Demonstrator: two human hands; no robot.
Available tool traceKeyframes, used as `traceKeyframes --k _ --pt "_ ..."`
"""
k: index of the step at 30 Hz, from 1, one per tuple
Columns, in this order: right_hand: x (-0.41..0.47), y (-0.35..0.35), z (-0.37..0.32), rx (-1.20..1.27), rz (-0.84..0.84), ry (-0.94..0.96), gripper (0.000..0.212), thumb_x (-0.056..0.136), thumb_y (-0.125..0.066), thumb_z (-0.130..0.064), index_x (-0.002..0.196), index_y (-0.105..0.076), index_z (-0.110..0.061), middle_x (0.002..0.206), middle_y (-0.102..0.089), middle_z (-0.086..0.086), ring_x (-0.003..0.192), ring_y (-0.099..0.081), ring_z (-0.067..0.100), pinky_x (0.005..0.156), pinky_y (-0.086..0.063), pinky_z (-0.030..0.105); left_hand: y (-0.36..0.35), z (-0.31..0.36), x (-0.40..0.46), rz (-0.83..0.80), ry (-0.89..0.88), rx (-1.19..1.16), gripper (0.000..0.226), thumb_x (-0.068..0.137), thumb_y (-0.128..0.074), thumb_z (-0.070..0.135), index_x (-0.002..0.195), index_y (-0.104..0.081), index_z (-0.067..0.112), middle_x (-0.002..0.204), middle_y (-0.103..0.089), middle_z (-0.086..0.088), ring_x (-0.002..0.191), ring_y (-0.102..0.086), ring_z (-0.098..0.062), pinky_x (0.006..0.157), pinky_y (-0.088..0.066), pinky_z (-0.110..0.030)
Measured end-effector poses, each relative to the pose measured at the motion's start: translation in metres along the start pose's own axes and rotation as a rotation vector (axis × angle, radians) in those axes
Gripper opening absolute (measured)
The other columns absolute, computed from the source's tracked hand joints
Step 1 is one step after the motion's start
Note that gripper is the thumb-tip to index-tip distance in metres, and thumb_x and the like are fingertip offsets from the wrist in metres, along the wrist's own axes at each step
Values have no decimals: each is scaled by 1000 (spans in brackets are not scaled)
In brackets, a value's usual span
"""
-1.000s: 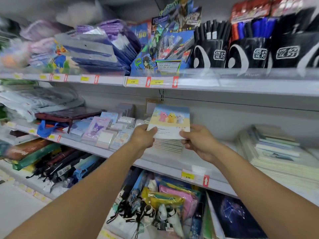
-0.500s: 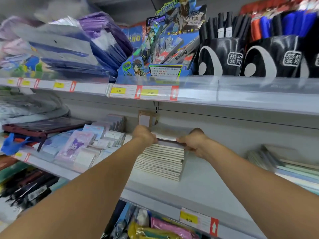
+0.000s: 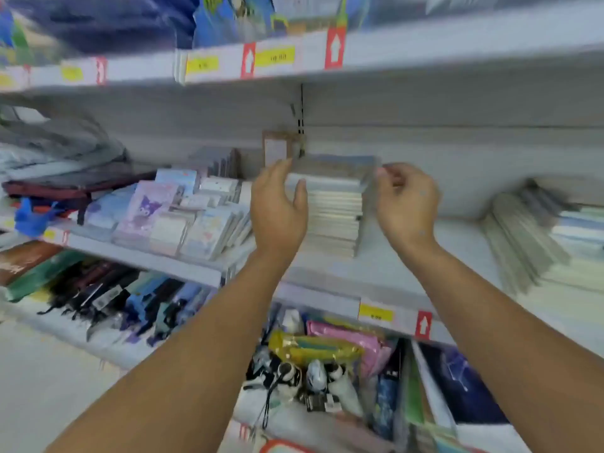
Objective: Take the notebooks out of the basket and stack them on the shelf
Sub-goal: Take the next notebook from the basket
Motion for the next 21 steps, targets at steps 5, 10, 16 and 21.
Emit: traceKeyframes --k 5,10,16,21 --pt "-254 12 75 -27 -490 -112 37 96 -53 -43 65 -53 -23 56 -52 -1 54 -50 11 54 -37 32 44 -60 -227 -80 361 -230 6 96 -56 14 100 -60 16 81 -63 4 71 -60 -9 63 -47 -20" --pt "-514 46 275 -548 -1158 -741 73 55 -64 -86 101 -64 -30 103 -66 -11 98 -66 15 78 -55 35 93 -141 -466 -416 964 95 9 92 -62 18 94 -61 9 71 -61 4 68 -64 -10 60 -44 -16" --pt "-530 73 276 -569 -1183 -761 70 69 -83 -48 128 -58 -20 124 -62 5 114 -60 27 88 -50 34 93 -146 -599 -972 1495 117 66 83 -76 30 134 -49 -1 132 -56 -14 119 -56 -30 92 -48 -32" --pt "-535 66 287 -644 -1253 -757 38 72 -70 -59 73 -64 -21 76 -64 -2 74 -62 17 62 -43 30 81 -136 -605 -1021 1508 15 40 88 -71 19 124 -59 4 119 -62 -3 104 -61 -23 75 -52 -26"
Point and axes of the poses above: each hand's wrist, its own x-axis towards the middle knuckle, its own y-axis out of the back of the hand, z = x × y, the point moved 10 cm from there along x, towards the middle knuckle
